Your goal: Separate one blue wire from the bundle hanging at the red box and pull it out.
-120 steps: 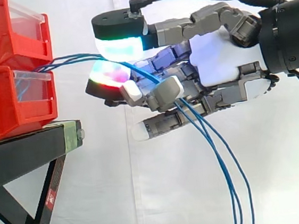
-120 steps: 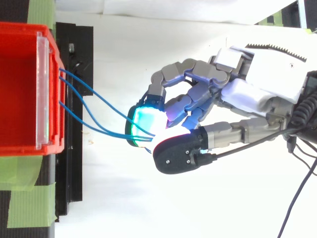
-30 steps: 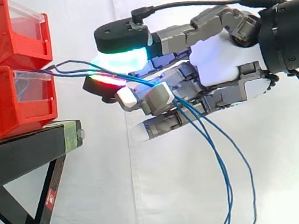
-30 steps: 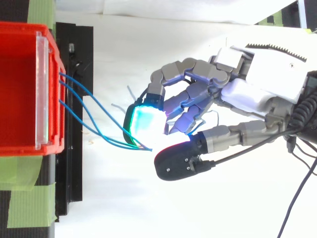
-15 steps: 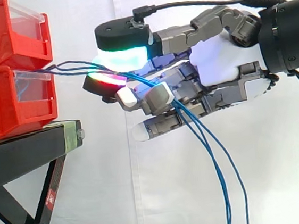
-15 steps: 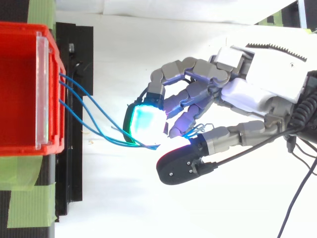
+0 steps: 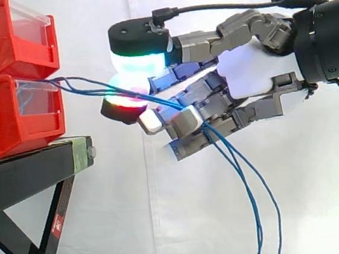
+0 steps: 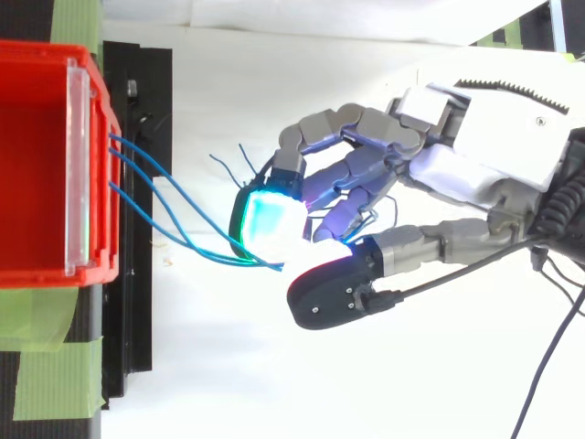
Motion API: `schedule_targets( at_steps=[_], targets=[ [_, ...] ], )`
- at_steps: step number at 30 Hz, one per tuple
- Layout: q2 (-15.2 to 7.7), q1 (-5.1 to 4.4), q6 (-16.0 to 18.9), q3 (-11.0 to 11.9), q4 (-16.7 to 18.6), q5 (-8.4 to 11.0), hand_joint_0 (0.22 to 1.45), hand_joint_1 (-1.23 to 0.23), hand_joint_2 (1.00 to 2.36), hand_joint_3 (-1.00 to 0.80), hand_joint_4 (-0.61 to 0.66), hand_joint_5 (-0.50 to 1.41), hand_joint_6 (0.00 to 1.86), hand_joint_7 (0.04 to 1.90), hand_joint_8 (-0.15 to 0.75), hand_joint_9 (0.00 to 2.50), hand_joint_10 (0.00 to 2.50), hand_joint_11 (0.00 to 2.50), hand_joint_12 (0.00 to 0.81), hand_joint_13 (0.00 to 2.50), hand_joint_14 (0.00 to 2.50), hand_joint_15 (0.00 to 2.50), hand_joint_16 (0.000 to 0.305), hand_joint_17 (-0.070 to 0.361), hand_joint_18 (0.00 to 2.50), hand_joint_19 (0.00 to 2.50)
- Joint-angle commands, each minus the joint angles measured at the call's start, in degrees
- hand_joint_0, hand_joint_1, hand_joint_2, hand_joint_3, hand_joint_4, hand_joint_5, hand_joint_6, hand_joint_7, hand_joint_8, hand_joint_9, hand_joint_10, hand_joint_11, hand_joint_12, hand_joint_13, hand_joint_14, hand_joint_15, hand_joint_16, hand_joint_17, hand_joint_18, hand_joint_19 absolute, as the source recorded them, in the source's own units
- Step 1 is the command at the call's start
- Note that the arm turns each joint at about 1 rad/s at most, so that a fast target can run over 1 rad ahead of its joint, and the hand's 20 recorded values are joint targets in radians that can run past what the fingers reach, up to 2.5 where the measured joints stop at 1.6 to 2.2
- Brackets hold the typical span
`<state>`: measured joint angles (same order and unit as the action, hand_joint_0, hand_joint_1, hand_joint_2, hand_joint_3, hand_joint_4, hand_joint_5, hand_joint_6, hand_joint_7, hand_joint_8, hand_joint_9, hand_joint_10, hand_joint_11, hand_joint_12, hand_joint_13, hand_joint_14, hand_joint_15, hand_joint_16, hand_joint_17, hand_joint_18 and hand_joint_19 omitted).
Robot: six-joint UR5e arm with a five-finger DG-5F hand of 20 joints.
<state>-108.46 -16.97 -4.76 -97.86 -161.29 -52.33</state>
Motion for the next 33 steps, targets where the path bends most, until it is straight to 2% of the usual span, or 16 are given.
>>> schedule_targets(
  at_steps=[1, 8, 10, 18, 27, 33],
  targets=[
    [0.0, 0.01, -4.74, 0.04, 0.19, 0.3, 0.53, -0.81, 1.0, -0.5, 0.3, -0.27, 0.84, 1.09, 0.353, 0.68, 0.02, 1.03, 0.367, 1.22, 0.01, 1.43, 0.063, 0.141, 0.53, 0.42],
    [0.0, 0.01, -9.04, 0.04, 0.45, 1.88, 0.53, -0.83, 1.0, -0.5, 0.31, -0.27, 0.84, 1.08, 0.349, 0.67, 0.02, 1.03, 0.366, 1.21, 0.01, 1.43, 0.063, 0.142, 0.53, 0.41],
    [0.0, 0.01, -9.31, 0.04, 0.54, 2.32, 0.53, -0.84, 1.0, -0.5, 0.31, -0.27, 0.84, 1.09, 0.35, 0.67, 0.02, 1.04, 0.364, 1.21, 0.01, 1.43, 0.063, 0.142, 0.53, 0.42],
    [0.0, 0.01, -9.04, 0.04, 0.45, 2.41, 0.53, -0.84, 1.0, -0.5, 0.3, -0.27, 0.84, 1.07, 0.35, 0.67, 0.02, 1.03, 0.366, 1.22, 0.01, 1.42, 0.062, 0.14, 0.53, 0.42],
    [0.0, 0.01, -8.78, 0.04, 0.37, 2.59, 0.57, -0.72, 1.0, -0.48, 0.28, -0.25, 0.84, 1.06, 0.337, 0.76, 0.02, 1.05, 0.349, 1.27, 0.01, 1.45, 0.058, 0.131, 0.57, 0.45],
    [0.0, 0.01, -8.51, 0.04, 0.37, 2.67, 0.57, -0.7, 1.0, -0.45, 0.28, -0.25, 0.84, 1.05, 0.344, 0.78, 0.02, 1.05, 0.348, 1.27, 0.01, 1.44, 0.058, 0.131, 0.57, 0.45]
  ],
)
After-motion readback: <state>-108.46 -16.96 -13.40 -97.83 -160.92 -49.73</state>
